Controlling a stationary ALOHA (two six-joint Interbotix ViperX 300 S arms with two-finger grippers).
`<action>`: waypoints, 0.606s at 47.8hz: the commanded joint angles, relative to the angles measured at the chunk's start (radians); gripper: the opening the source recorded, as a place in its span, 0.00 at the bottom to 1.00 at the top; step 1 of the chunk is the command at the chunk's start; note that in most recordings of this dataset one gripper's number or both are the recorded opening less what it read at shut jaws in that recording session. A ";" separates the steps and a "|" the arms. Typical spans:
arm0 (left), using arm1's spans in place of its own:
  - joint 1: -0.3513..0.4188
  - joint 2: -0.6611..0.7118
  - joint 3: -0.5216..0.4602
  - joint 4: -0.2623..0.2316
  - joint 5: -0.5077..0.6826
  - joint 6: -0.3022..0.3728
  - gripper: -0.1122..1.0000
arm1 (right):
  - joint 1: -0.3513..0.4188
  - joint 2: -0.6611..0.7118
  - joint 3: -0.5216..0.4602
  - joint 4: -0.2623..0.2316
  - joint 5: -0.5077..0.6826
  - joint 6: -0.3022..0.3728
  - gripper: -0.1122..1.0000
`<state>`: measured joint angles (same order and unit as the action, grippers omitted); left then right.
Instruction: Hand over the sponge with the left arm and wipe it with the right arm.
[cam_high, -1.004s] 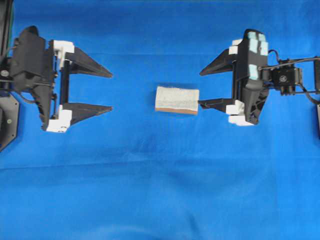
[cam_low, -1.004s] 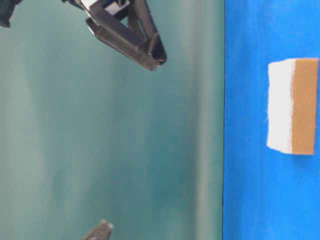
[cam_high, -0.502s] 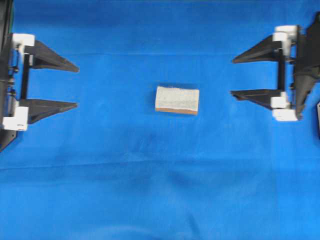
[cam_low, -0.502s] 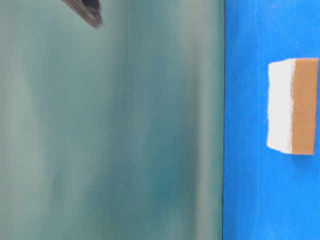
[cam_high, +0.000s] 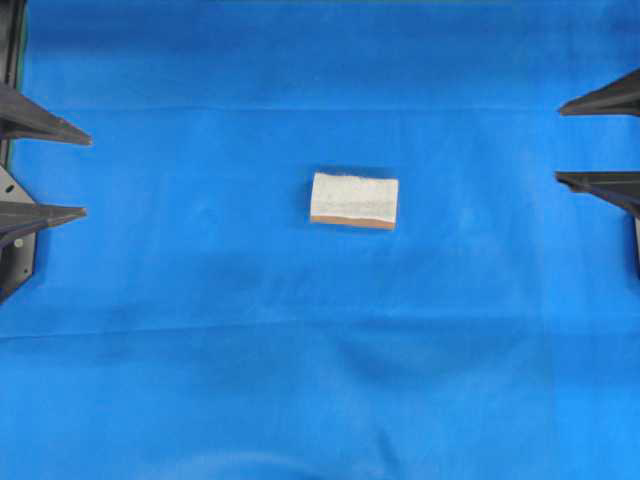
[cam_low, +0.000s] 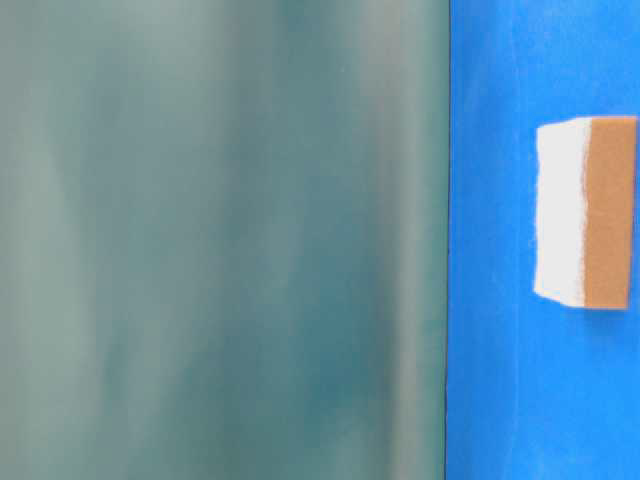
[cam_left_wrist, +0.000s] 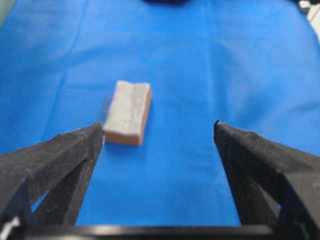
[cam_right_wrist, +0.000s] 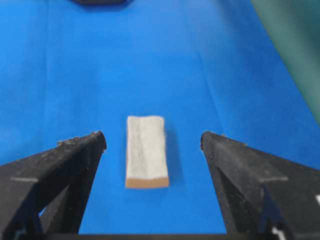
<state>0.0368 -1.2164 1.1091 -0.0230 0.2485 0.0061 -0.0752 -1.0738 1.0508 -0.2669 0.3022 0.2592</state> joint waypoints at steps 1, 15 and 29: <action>-0.002 -0.048 0.028 0.003 -0.003 -0.002 0.91 | 0.002 -0.058 0.032 0.011 -0.008 0.003 0.76; -0.002 -0.186 0.169 0.002 -0.009 -0.006 0.91 | 0.002 -0.137 0.178 0.078 -0.086 0.011 0.76; -0.002 -0.199 0.224 -0.003 -0.041 -0.017 0.90 | 0.002 -0.163 0.253 0.080 -0.179 0.011 0.75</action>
<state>0.0353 -1.4235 1.3438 -0.0230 0.2194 -0.0138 -0.0752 -1.2410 1.3146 -0.1902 0.1365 0.2700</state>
